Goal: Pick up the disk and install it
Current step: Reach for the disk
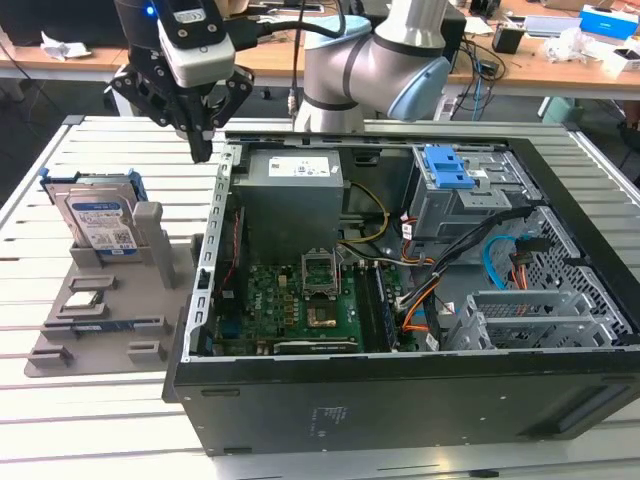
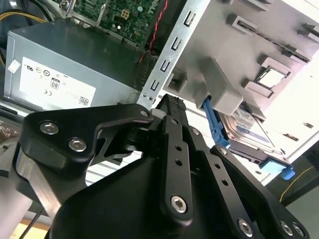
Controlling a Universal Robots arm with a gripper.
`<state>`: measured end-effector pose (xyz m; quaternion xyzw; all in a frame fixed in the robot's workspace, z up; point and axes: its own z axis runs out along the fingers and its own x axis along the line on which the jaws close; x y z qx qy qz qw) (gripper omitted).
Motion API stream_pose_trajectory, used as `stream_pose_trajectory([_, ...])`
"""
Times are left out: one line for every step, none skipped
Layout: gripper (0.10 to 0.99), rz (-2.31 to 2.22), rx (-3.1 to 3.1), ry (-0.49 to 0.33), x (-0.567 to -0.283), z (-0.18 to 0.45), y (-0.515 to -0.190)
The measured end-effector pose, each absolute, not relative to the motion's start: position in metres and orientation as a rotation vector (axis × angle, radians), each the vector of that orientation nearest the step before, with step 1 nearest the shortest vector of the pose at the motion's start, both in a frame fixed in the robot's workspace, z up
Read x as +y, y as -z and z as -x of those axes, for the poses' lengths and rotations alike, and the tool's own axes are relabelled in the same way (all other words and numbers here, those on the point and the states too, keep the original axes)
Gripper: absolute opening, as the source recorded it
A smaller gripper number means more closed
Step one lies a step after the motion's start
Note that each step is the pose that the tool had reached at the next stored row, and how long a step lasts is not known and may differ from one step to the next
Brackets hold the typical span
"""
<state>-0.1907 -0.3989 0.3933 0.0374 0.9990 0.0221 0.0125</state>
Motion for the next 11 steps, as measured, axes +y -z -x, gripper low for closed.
stream_pose_trajectory([0.106, -0.117, 3.114, -0.069, -0.399, 0.193, -0.393])
stream_pose_trajectory([0.106, -0.117, 3.114, -0.069, -0.399, 0.194, -0.393])
stream_pose_trajectory([0.106, -0.117, 3.114, -0.069, -0.399, 0.195, -0.393])
stream_pose_trajectory([0.106, -0.117, 3.114, -0.069, -0.399, 0.197, -0.393])
stream_pose_trajectory([0.106, -0.117, 3.114, -0.069, -0.399, 0.198, -0.393])
stream_pose_trajectory([0.106, -0.117, 3.114, -0.069, -0.399, 0.199, -0.393])
stream_pose_trajectory([0.106, -0.117, 3.114, -0.069, -0.399, 0.201, -0.393])
stream_pose_trajectory([0.106, -0.117, 3.114, -0.069, -0.399, 0.203, -0.393])
stream_pose_trajectory([0.106, -0.117, 3.114, -0.069, -0.399, 0.204, -0.393])
stream_pose_trajectory([0.106, -0.117, 3.114, -0.069, -0.399, 0.205, -0.393])
stream_pose_trajectory([0.106, -0.117, 3.114, -0.069, -0.399, 0.208, -0.393])
